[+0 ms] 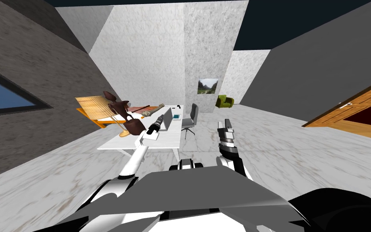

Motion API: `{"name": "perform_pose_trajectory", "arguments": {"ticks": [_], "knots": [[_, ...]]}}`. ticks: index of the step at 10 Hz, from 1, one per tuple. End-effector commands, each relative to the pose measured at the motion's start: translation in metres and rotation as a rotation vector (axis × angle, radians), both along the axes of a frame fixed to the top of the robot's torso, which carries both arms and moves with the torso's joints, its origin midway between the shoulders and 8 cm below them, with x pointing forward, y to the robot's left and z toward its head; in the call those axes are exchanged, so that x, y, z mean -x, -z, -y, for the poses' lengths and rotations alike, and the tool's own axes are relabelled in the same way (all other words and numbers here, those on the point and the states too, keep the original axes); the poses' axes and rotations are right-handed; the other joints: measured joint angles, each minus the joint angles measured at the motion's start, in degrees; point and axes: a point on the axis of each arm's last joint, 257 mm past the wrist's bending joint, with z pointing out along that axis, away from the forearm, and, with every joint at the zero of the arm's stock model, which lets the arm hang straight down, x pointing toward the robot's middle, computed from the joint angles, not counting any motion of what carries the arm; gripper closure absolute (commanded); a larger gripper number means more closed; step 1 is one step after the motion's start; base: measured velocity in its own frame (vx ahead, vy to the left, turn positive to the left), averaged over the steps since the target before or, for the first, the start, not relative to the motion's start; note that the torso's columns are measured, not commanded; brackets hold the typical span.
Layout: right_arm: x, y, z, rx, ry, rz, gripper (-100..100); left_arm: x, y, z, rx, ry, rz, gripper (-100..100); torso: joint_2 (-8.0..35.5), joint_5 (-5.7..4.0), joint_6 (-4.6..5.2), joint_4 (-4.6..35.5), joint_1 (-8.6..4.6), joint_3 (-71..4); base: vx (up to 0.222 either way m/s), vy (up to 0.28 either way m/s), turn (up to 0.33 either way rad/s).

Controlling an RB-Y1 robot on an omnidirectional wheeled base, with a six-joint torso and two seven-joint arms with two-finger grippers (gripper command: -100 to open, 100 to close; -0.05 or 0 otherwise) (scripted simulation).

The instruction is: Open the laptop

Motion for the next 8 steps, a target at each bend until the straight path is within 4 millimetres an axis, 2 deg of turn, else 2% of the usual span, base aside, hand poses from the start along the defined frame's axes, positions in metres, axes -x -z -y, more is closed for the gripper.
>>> {"name": "perform_pose_trajectory", "arguments": {"ticks": [1,4,7,8], "knots": [[0.0,0.0,0.0,0.0,0.0,0.0,0,-0.002,0.003,0.003,0.078,0.003,-0.005,100,0.0,-0.01,0.01,0.0,-0.04,0.0,0.011,0.059,0.008],[0.0,0.0,0.0,0.0,0.0,0.0,0,-0.006,0.008,0.009,0.233,0.011,-0.015,100,-0.3,0.25,-0.25,-0.2,0.55,-0.2,-0.006,0.131,0.015],[0.0,0.0,0.0,0.0,0.0,0.0,0,-0.01,0.014,0.016,0.389,0.019,-0.026,100,-0.4,0.27,-0.29,-0.4,0.41,-0.3,0.004,0.141,0.028],[0.0,0.0,0.0,0.0,0.0,0.0,0,-0.01,0.004,0.018,0.343,0.028,-0.005,100,-0.4,0.24,-0.24,-0.4,0.37,-0.2,-0.005,0.066,0.005]]}}
